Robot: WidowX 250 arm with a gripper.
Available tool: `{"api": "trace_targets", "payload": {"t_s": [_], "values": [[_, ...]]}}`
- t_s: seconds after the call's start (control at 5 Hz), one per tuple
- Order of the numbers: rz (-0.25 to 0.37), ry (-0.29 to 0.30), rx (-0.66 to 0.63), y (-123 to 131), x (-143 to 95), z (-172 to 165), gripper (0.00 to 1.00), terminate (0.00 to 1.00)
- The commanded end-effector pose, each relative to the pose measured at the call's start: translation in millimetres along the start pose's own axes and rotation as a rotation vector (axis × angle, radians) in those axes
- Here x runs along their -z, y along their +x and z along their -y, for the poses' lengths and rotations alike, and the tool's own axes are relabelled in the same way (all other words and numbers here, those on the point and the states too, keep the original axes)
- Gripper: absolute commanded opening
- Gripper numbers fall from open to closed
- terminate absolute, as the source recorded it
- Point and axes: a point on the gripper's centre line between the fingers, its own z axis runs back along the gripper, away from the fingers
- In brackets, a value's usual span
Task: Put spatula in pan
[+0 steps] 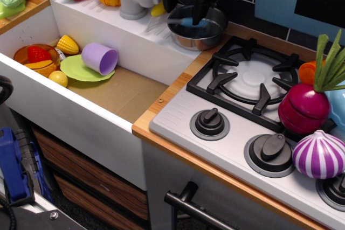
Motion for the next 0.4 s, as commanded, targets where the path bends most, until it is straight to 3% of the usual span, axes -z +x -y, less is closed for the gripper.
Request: {"api": "trace_targets", "payload": {"t_s": [0.0,0.2], "values": [[0.056,0.014,-0.008,7.6,-21.0,-6.3,1.00,0.00],[0.056,0.014,-0.008,7.6,-21.0,-6.3,1.00,1.00]]}}
